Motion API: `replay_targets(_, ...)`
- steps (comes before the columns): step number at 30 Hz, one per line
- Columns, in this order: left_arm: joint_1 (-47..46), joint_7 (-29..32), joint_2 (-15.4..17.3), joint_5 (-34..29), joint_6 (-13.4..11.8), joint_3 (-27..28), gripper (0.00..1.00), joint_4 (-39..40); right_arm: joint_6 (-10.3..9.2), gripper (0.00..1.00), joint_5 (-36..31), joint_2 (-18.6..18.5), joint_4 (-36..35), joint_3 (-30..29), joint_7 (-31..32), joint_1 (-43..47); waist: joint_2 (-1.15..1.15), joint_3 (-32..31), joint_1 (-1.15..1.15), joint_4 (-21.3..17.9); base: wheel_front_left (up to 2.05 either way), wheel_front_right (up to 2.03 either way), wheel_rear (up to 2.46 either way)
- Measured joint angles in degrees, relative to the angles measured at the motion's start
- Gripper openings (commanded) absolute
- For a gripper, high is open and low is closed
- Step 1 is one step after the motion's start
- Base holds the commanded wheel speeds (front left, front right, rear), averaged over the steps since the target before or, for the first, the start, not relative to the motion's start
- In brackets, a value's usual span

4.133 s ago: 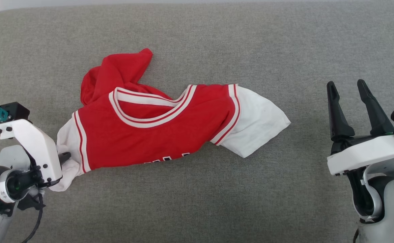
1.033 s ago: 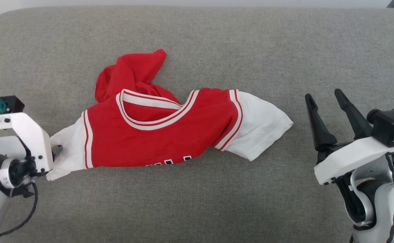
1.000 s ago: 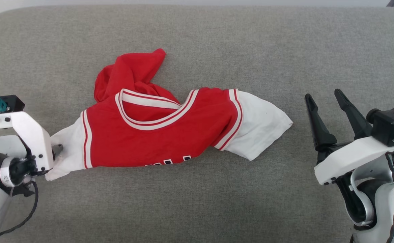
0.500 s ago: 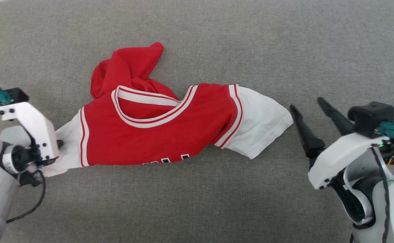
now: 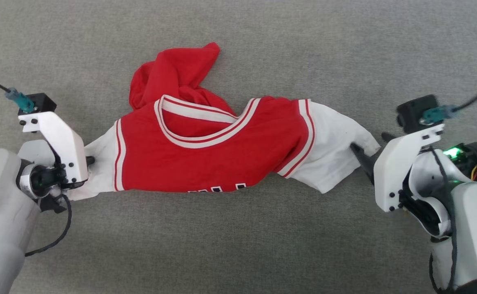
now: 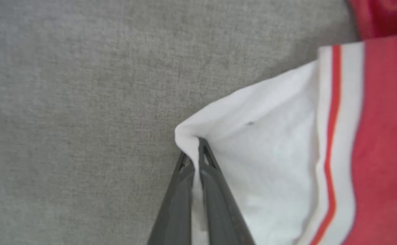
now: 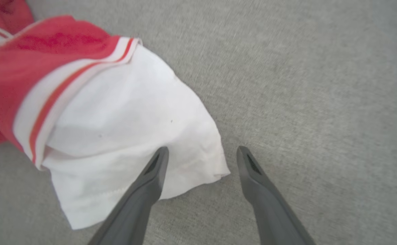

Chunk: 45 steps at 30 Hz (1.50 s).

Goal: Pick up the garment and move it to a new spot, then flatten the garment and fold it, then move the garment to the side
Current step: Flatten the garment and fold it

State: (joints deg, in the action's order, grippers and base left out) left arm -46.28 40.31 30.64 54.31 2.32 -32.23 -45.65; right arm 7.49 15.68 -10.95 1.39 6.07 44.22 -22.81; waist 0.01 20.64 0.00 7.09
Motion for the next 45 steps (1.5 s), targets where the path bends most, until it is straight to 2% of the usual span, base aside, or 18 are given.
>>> replay_targets(5, -0.98, -0.6, -0.92, -0.15, 0.75, -0.27, 0.0, -1.16, 0.0, 1.0, -0.86, -0.52, 4.8, 1.44, 4.61, -1.8, 0.0, 0.45, 0.0, 1.09, 0.0, 0.0, 0.0)
replay_targets(14, -1.97, -1.96, -1.62, 0.13, 1.99, -0.21, 0.0, -3.18, -0.18, 1.0, 0.13, -1.99, 11.47, 6.53, 7.79, -6.18, 0.0, 1.29, 0.0, 1.66, 0.0, 0.0, 0.0)
replay_targets(15, -1.97, -1.96, -1.62, 0.13, 1.99, -0.21, 0.0, -3.18, -0.18, 0.79, 0.13, -1.99, 11.47, 6.53, 7.79, -6.18, 0.0, 1.29, 0.0, 1.66, 0.0, 0.0, 0.0)
replay_targets(16, -2.14, -2.05, -1.67, 0.24, 2.1, -0.2, 0.0, -3.41, -0.22, 0.0, 0.44, -2.71, 11.77, 7.86, 7.8, -6.78, 0.0, 1.34, 0.0, 1.66, 0.0, 0.0, 0.0)
replay_targets(24, -2.94, -2.76, -1.38, 0.22, 3.02, -0.62, 0.0, -3.27, -0.15, 0.0, 7.12, -4.63, 12.35, 10.15, 7.72, -9.3, 0.0, 0.55, 0.0, 1.27, 0.0, 0.0, 0.0)
replay_targets(32, -5.63, -1.91, 1.2, -0.38, 3.61, -1.02, 0.0, 4.19, 0.0, 0.0, 12.91, -6.94, 5.2, 8.78, 9.34, -11.39, -0.01, -2.07, 0.0, 0.29, 0.0, 0.0, 0.0)
replay_targets(38, -7.79, 0.83, 4.28, -0.53, 1.4, -0.23, 0.0, 13.71, 0.0, 0.0, 15.47, -8.66, 0.47, 6.53, 10.42, -15.0, 0.0, -5.01, 0.0, -0.69, 0.0, 0.0, 0.0)
replay_targets(45, -10.0, 3.1, 6.58, -0.4, -2.56, 1.54, 0.0, 22.15, 0.0, 0.0, 17.5, -10.39, -1.43, 5.27, 9.33, -19.91, -0.01, -8.8, 0.0, -1.75, 0.0, 0.0, 0.0)
